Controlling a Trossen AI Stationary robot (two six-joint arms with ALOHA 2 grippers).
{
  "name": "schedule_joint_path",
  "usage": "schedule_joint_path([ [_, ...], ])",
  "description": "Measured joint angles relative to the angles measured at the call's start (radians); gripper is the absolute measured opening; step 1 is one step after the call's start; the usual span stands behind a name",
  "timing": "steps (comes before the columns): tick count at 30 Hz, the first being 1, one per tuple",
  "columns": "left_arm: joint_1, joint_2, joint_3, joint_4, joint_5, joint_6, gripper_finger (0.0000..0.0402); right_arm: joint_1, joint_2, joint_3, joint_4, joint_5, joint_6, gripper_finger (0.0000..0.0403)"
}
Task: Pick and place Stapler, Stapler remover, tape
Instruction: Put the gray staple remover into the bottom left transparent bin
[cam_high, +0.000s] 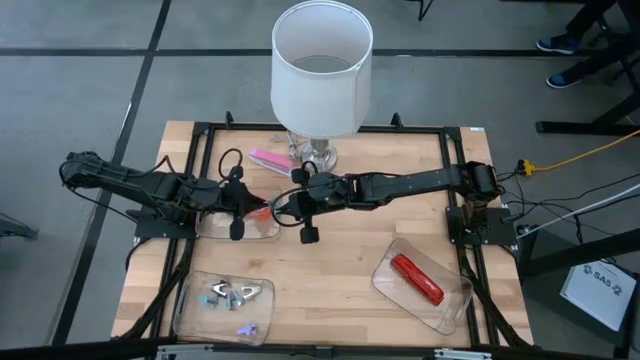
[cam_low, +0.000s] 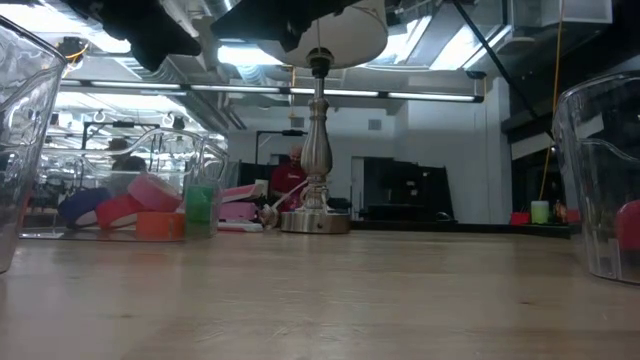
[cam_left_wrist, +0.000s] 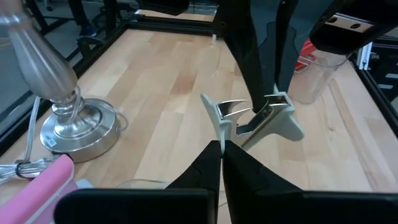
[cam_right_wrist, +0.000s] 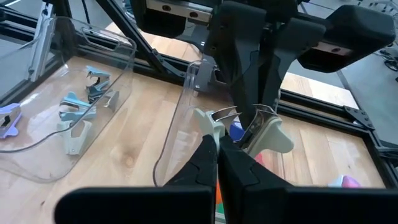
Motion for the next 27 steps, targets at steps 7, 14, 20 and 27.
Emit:
schedule_joint_path([
  [7, 0.000, 0.000, 0.000, 0.002, 0.004, 0.000, 0.0003, 0.000, 0.000, 0.000, -0.004, -0.014, 0.001, 0.0003],
  [14, 0.000, 0.000, 0.000, 0.002, 0.002, 0.000, 0.0003, 0.000, 0.000, 0.000, -0.008, -0.018, 0.047, 0.0064],
  [20, 0.001, -0.001, 0.000, -0.008, 0.002, 0.001, 0.0002, 0.001, 0.000, 0.000, -0.007, -0.020, 0.109, 0.0142],
  [27, 0.001, -0.020, 0.020, -0.117, 0.038, -0.015, 0.0002, 0.000, 0.000, 0.000, -0.006, -0.012, 0.172, 0.0202],
])
